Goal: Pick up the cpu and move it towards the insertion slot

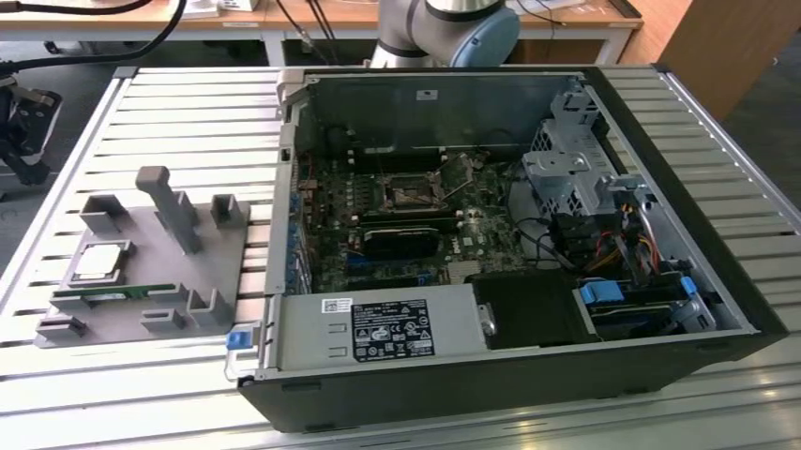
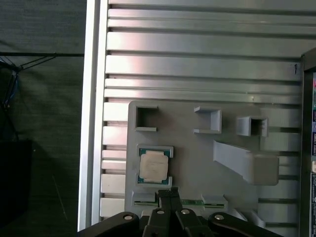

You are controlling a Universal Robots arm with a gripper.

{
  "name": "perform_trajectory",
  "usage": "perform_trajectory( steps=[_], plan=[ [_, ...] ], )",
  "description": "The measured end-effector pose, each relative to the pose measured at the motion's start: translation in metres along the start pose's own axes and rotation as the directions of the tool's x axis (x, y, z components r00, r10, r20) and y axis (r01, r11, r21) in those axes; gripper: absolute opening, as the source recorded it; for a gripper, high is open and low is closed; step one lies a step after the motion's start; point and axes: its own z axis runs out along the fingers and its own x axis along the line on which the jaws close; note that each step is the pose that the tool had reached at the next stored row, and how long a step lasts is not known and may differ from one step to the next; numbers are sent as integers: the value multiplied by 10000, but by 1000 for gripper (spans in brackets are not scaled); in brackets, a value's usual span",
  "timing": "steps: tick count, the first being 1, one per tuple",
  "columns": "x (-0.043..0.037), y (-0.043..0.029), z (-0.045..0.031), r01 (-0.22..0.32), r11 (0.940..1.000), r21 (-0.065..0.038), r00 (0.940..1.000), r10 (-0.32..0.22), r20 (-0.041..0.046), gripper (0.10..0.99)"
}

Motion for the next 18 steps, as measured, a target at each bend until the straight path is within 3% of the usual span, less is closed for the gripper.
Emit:
perform_trajectory(
  steps=[13,14,15,17,18],
  plan=[
    [49,-12,123,0,10000,0,10000,0,2,114],
    [52,-13,131,0,10000,0,10000,0,0,169],
    [55,-14,141,0,10000,0,10000,0,0,169],
    [60,-15,161,-1,10000,0,10000,1,1,294],
    [63,-16,172,0,10000,0,10000,0,0,294]
  ],
)
